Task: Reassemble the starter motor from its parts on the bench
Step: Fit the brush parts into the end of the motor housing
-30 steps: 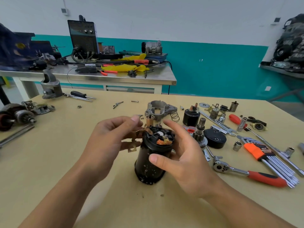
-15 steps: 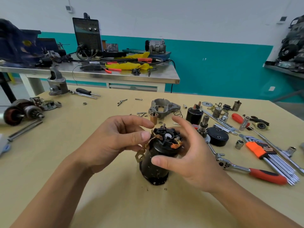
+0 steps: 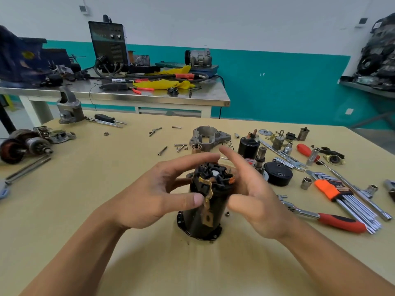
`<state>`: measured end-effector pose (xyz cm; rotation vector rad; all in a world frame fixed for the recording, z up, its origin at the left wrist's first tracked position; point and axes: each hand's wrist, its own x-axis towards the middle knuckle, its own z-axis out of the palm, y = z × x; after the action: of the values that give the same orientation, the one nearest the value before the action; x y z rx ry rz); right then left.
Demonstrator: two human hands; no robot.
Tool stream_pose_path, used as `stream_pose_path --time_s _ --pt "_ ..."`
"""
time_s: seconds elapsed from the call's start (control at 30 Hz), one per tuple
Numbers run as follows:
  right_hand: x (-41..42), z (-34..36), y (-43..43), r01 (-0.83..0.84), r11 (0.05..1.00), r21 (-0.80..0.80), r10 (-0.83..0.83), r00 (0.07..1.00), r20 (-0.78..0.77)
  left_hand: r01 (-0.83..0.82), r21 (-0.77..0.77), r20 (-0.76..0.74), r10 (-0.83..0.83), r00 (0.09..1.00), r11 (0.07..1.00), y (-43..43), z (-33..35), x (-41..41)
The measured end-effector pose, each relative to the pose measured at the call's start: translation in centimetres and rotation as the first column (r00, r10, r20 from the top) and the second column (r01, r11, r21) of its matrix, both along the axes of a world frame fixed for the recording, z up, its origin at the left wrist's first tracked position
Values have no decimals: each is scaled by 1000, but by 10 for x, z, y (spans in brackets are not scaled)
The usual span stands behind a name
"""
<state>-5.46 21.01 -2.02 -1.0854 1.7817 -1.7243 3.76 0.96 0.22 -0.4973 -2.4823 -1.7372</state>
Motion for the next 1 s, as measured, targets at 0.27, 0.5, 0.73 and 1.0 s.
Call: stream_pose_path --time_s 0.27,0.5,0.73,1.0 --pt "11 17 19 310 935 174 -230 900 -370 -152 40 -115 156 981 988 8 -2 -2" --pt "19 33 23 436 888 -146 -440 714 -545 -253 126 -171 272 947 959 17 -9 -5" --pt "25 25 17 391 913 -115 -380 711 -592 -322 114 -293 341 893 940 25 -15 -7" --pt "27 22 12 432 879 -202 -458 646 -611 -371 53 -366 363 857 927 30 -19 -9"
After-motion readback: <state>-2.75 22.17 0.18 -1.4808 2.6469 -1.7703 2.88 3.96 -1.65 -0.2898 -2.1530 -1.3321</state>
